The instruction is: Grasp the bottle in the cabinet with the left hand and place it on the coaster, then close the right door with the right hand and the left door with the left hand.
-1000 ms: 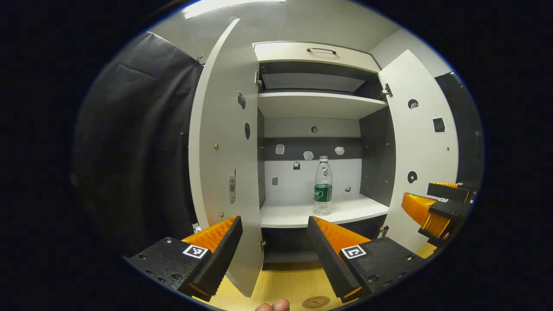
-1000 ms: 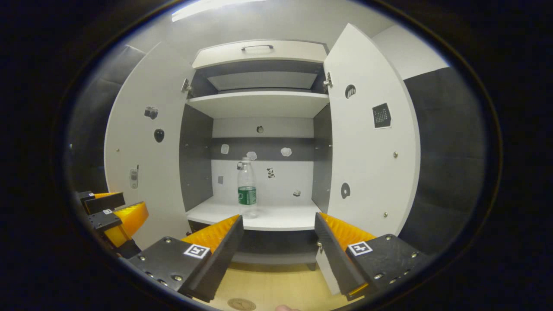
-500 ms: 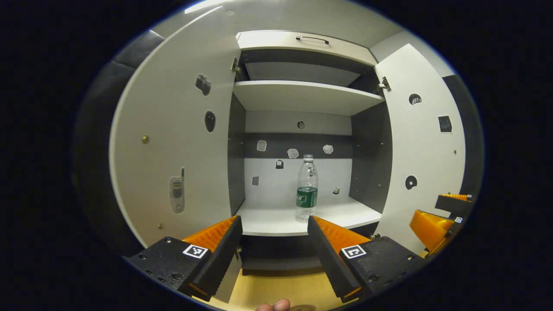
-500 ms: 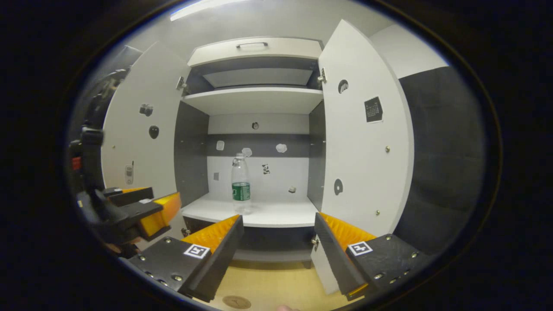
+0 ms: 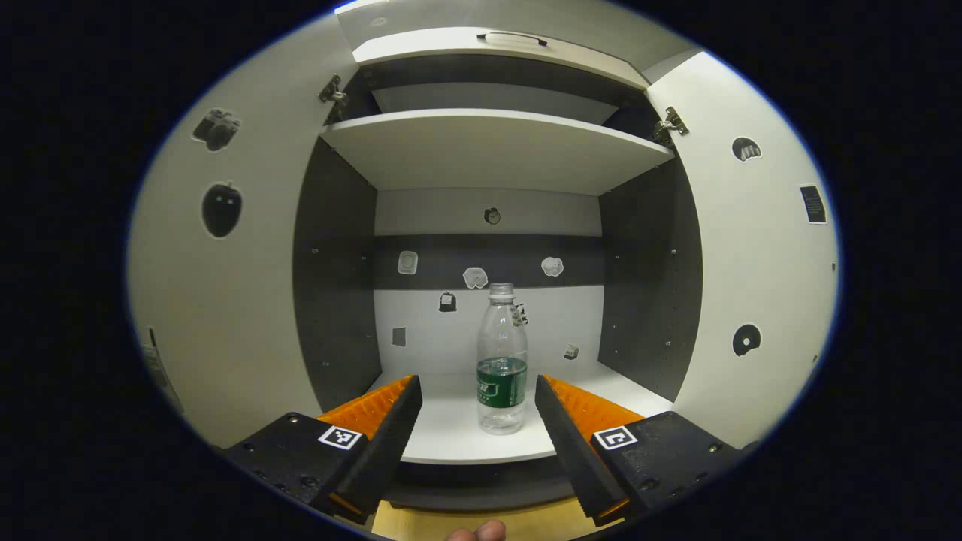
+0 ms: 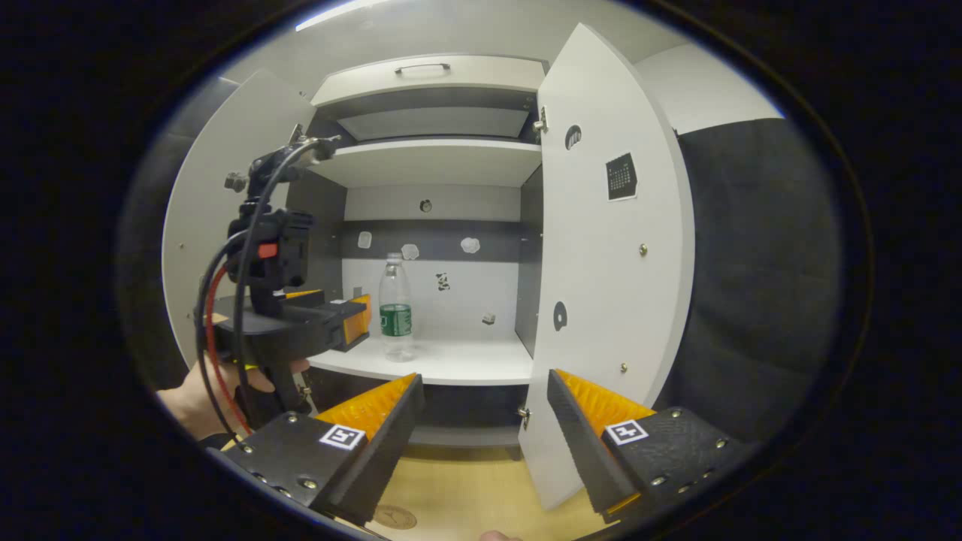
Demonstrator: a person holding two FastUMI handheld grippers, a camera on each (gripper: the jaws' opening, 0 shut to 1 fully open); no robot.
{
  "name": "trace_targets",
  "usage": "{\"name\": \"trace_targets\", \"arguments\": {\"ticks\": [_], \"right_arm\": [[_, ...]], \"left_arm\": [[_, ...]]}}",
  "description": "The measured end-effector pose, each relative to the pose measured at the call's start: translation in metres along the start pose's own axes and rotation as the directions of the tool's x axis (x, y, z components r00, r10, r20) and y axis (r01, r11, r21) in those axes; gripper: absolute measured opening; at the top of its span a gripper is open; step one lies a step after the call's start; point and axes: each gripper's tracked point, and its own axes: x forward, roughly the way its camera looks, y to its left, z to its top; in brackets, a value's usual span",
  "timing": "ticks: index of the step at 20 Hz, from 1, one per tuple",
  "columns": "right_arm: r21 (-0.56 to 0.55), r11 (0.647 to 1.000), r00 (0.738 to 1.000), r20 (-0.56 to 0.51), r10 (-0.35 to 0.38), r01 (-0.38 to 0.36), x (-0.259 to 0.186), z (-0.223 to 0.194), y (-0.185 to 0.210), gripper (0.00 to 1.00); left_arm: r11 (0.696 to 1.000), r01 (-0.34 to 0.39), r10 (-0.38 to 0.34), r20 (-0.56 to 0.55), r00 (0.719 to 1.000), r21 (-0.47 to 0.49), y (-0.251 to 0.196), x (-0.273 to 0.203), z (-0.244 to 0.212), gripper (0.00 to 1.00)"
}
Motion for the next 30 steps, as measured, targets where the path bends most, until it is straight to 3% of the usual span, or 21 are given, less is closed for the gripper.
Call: {"name": "trace_targets", "arguments": {"ticks": [7, 18, 20, 22, 30], "right_arm": [[-0.035, 0.999, 0.999, -0.035, -0.026, 0.024, 0.006, -0.007, -0.012, 1.00], [-0.063, 0.998, 0.997, -0.072, -0.031, 0.027, 0.007, -0.018, -0.013, 1.00], [-0.065, 0.998, 0.996, -0.084, -0.030, 0.025, 0.006, -0.021, -0.013, 1.00], [-0.066, 0.997, 0.996, -0.084, -0.033, 0.028, 0.005, -0.022, -0.015, 1.00], [-0.044, 0.999, 0.996, -0.092, -0.017, 0.013, -0.008, -0.031, -0.016, 1.00]], "left_arm": [[1.000, 0.025, -0.025, -0.022, 0.999, -0.006, -0.017, 0.060, -0.008, 0.96], [1.000, -0.004, 0.002, -0.075, 0.997, -0.028, -0.010, 0.131, -0.033, 0.96], [0.999, -0.010, 0.007, -0.091, 0.996, -0.032, -0.009, 0.132, -0.038, 0.95], [0.999, -0.006, 0.003, -0.091, 0.996, -0.032, -0.011, 0.129, -0.037, 0.82], [1.000, 0.013, -0.013, -0.010, 1.000, -0.015, -0.014, 0.055, -0.012, 0.81]]}}
